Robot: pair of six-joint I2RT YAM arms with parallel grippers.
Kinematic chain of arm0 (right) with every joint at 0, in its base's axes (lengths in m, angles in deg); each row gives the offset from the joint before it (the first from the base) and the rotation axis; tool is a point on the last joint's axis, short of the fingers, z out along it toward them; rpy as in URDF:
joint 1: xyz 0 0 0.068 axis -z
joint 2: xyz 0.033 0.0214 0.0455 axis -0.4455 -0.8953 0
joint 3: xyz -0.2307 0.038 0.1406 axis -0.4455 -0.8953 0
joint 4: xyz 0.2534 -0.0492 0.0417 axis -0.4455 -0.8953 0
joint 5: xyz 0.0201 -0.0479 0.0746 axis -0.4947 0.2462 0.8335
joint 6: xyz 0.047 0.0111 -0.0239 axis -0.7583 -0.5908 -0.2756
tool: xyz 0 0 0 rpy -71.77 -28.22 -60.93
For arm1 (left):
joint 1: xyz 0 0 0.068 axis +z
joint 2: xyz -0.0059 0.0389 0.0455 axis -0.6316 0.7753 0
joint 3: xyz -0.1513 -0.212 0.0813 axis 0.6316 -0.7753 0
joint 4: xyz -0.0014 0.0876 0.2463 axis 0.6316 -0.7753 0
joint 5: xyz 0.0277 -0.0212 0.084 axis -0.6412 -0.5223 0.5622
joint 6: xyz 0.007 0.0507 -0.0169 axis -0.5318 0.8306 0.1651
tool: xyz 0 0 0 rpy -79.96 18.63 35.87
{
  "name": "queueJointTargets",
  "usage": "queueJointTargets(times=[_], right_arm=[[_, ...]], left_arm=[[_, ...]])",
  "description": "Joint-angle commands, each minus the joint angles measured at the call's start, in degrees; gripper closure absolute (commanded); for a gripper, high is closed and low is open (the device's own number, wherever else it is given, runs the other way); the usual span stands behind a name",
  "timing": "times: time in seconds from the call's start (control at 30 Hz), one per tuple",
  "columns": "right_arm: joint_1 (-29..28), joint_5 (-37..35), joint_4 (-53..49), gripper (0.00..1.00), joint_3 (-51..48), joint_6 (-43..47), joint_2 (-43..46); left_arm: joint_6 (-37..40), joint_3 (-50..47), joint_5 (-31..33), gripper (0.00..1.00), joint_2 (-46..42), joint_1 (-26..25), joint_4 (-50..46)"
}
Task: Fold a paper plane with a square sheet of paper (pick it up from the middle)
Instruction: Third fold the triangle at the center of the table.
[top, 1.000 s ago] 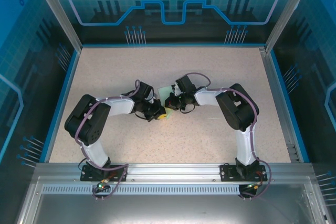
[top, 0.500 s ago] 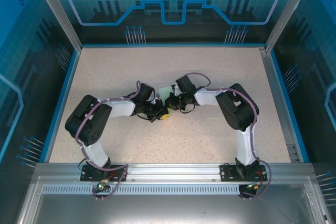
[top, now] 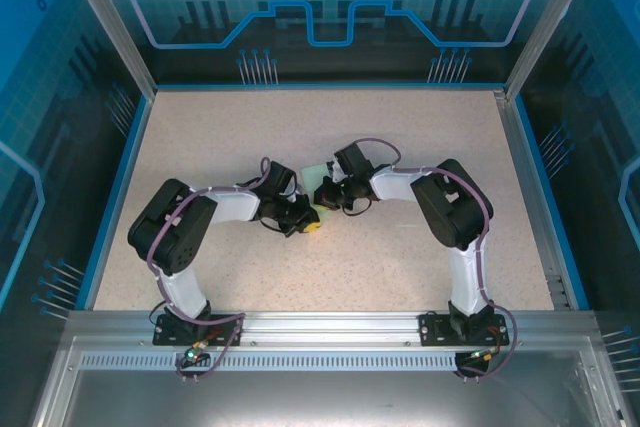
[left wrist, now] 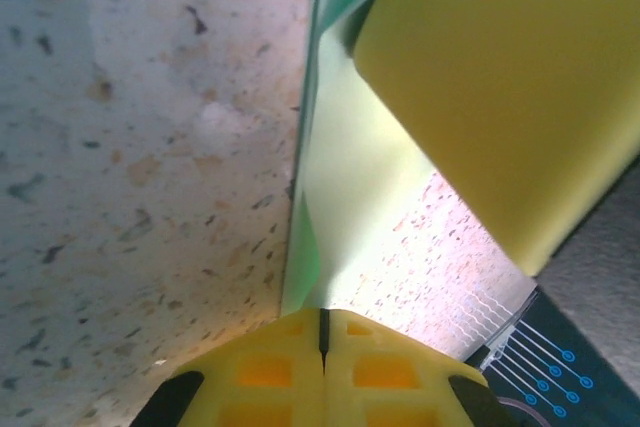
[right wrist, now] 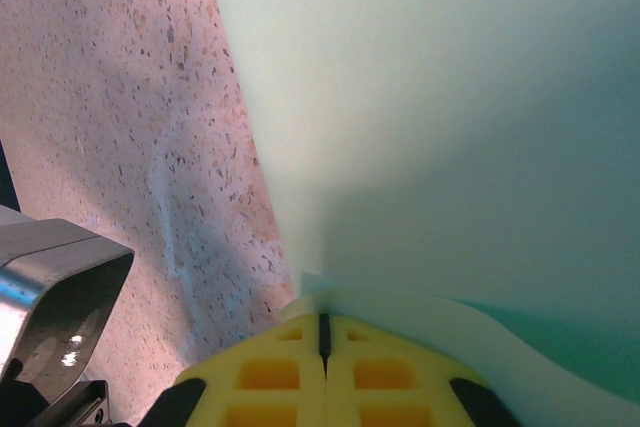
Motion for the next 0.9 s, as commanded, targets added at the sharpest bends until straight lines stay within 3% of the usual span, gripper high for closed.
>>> queueJointTargets(times=[0.0, 0.47, 0.87], right_arm=[[0.45, -2.71, -4.85, 1.0, 0.22, -0.11, -2.99], [0.44, -2.75, -5.2, 1.0, 0.61, 0.18, -2.79], [0.43, -2.43, -5.36, 1.0, 1.14, 0.08, -3.12]], left_arm=[[1.39, 1.58, 1.47, 0.98, 0.79, -0.28, -3.14], [2.17, 2.64, 2.62, 0.98, 1.08, -0.25, -4.99], [2.59, 1.0, 2.07, 0.97, -6.59, -0.57, -4.12]])
